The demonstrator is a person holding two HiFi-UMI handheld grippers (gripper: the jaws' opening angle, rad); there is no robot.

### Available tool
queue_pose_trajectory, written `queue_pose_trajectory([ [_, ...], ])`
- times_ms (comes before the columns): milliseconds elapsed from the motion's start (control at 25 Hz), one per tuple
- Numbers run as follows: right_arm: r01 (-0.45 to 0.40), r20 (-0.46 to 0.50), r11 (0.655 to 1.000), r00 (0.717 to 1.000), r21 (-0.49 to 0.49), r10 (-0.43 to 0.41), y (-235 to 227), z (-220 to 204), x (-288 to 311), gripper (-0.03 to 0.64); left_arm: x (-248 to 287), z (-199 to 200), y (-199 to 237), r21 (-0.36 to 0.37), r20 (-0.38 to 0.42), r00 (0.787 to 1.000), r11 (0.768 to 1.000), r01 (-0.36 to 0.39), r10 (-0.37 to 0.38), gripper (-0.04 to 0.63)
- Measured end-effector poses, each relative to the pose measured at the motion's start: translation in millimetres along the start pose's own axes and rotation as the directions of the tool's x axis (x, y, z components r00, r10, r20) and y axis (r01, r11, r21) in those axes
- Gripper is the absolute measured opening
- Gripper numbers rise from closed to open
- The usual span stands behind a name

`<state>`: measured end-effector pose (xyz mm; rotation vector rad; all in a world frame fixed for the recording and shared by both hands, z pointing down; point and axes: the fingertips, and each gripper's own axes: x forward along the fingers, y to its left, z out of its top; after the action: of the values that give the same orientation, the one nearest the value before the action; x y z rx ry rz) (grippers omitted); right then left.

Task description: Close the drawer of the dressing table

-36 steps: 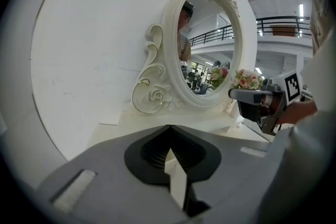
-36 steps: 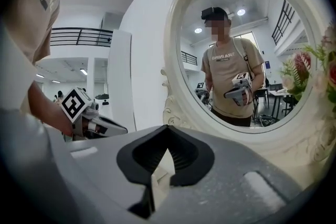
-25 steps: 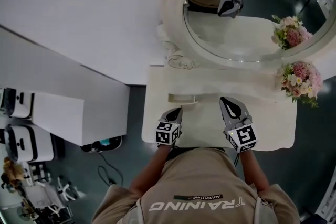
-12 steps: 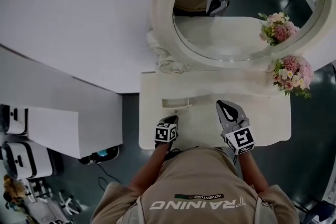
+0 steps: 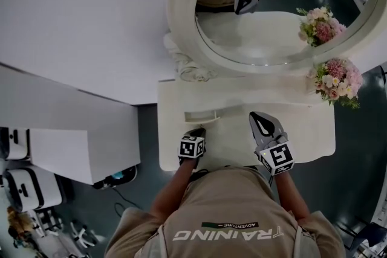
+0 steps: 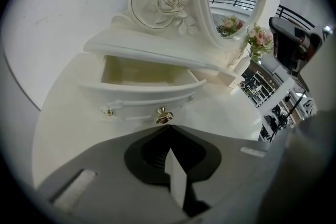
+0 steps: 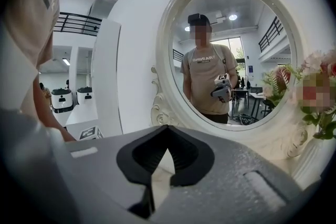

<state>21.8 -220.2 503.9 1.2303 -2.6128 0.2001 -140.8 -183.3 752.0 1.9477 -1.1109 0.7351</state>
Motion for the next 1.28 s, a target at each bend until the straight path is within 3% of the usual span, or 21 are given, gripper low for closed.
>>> queue_pose_trajectory([
  [720, -0.029, -0.014, 1.0, 0.999, 0.001, 0.029, -2, -2, 16, 0.002, 7, 9, 6, 0.007, -0.019, 1.0, 1.0, 0.0, 0.0, 0.018],
  [1280, -0.025, -0.031, 1.0, 0.999, 0.017, 0.026, -9, -10, 17, 0.002, 11, 24, 15, -0.014, 0.01, 1.0, 1.0, -0.017, 0.018, 0.018],
])
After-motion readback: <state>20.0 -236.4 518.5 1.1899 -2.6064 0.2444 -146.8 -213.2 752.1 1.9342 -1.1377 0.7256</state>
